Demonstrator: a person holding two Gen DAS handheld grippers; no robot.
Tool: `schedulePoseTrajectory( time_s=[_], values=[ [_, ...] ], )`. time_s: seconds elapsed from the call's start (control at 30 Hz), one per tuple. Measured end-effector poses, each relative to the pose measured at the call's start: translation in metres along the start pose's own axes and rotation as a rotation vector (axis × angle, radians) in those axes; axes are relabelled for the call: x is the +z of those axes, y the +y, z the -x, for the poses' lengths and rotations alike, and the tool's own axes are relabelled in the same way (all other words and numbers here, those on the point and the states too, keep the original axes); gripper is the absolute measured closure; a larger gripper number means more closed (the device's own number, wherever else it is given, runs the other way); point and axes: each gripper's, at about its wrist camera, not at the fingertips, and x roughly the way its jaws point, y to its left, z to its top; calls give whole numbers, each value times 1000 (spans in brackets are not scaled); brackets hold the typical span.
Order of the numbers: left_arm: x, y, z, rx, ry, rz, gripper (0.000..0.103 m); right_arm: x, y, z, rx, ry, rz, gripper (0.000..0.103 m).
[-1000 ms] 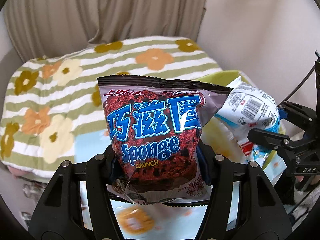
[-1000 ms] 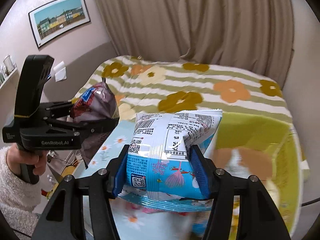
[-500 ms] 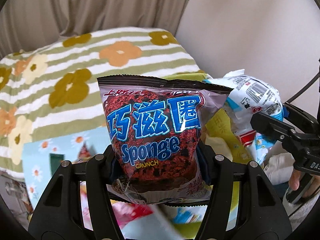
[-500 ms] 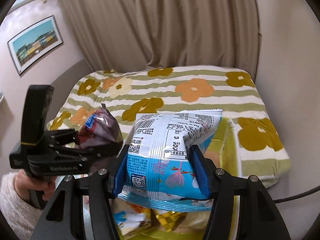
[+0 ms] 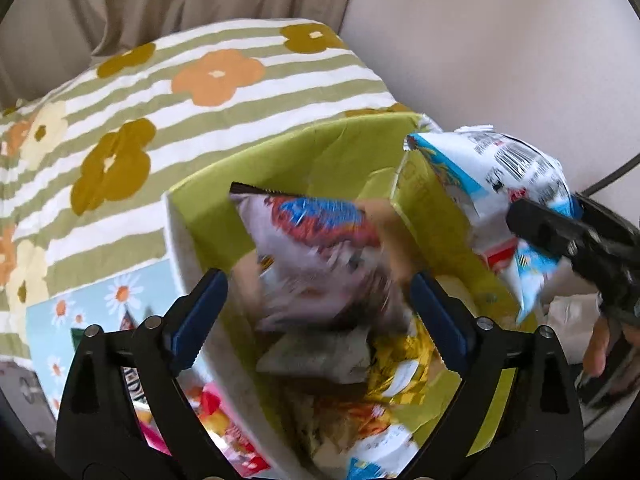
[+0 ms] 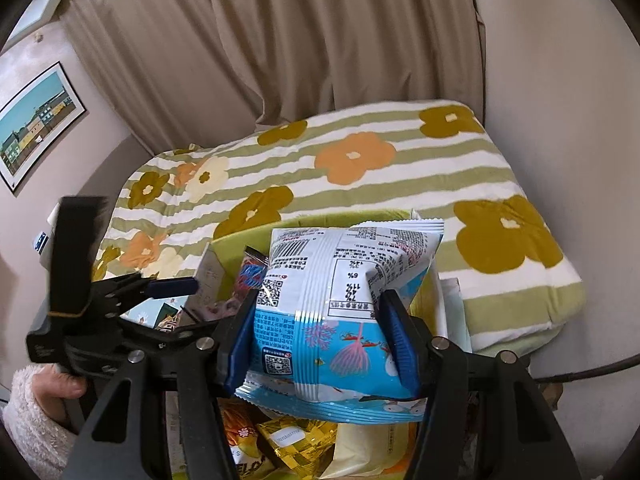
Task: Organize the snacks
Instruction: 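Open both tools to drop the two bags into the box, then move both tools back over the remaining snacks on the table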
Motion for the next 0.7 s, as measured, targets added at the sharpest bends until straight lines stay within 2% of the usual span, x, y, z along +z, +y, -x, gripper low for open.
schedulePoseTrajectory(
  time_s=[0.07,0.43,0.5,0.53,0.57,0.7],
  values=[
    [-8,7,3,23,2,5,10,-1,-2,-4,7,11,-3,48],
    [-41,33,26,22,-6,90,10,5,-1,-25,40,21,-23,46],
    [-45,35,30,32,-11,94,10,6,0,-26,21,14,-31,29],
    [-47,35,32,36,-12,94,10,6,2,-25,0,7,-27,7],
    [-50,35,35,42,-14,95,10,5,3,-22,-11,-8,-17,0],
    [-63,37,45,60,-21,108,10,-4,11,-9,-29,-41,33,0]
  ],
)
